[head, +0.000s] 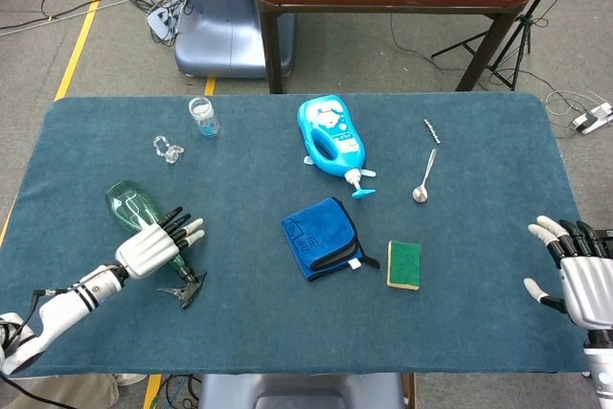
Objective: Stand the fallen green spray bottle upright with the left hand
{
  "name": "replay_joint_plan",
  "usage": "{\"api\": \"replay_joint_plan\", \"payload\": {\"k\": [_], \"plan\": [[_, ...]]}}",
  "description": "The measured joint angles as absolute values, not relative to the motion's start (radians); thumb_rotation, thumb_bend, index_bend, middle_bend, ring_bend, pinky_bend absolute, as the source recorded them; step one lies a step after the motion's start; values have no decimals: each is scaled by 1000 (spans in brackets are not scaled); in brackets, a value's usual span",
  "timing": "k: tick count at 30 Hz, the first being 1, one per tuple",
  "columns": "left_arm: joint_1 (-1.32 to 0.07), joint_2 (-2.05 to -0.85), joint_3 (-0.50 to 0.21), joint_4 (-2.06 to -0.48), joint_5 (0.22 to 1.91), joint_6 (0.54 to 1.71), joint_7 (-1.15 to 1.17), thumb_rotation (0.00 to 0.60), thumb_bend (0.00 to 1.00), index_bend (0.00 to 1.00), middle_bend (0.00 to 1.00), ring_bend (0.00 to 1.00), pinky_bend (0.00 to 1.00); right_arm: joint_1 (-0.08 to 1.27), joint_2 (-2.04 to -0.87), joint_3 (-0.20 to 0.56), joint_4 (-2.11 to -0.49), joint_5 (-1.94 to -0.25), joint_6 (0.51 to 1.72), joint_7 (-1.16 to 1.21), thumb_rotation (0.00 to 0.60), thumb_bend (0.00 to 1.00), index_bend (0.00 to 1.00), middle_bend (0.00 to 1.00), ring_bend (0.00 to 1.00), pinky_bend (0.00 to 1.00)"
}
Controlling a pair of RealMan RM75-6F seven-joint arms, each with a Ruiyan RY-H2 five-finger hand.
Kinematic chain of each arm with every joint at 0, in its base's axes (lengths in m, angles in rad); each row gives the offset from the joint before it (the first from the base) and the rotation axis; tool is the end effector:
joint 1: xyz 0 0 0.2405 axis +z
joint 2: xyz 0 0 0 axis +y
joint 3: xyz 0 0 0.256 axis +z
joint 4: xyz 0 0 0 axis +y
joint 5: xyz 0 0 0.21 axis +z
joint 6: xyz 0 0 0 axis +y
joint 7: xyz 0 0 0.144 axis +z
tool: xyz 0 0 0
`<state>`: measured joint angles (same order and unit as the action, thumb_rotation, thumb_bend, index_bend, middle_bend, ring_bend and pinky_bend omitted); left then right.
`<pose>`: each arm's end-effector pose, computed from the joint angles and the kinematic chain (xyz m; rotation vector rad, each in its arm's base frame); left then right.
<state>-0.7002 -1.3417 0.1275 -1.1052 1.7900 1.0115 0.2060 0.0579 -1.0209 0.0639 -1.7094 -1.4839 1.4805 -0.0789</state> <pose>-0.2633 0.3319 0.0490 -2.2887 -0.0997 -0.4869 -0.3042 -0.1747 0.1830 1.3819 -0.8581 0.8294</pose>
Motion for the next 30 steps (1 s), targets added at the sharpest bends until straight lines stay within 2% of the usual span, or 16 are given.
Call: {"api": "replay_joint_plan", "payload": {"k": [9, 12, 17, 26, 30], "plan": [[-701, -1335, 63, -1210, 1666, 936, 420, 600, 276, 251, 10, 0, 0, 55, -1025, 63, -1686, -1479, 1479, -51, 600, 179, 211, 165, 88, 91], [-696, -1324, 49, -1252, 1613, 906, 497, 600, 277, 273, 50, 0, 0, 56, -1028, 62, -1679, -1480, 1476, -43, 600, 179, 211, 165, 88, 91], [-687, -1308, 32, -1301, 1540, 870, 582, 600, 277, 330, 178, 18, 0, 55, -1028, 63, -1672, -1482, 1478, -34, 600, 179, 211, 165, 88, 91], [-681, -1300, 25, -1335, 1476, 842, 647, 600, 314, 372, 230, 53, 0, 53, -1028, 61, -1669, -1483, 1480, -27, 600, 179, 211, 165, 88, 92], [-682, -1301, 22, -1340, 1451, 838, 675, 600, 324, 408, 290, 96, 0, 51, -1027, 61, -1669, -1483, 1481, -26, 600, 179, 211, 165, 88, 91]]}}
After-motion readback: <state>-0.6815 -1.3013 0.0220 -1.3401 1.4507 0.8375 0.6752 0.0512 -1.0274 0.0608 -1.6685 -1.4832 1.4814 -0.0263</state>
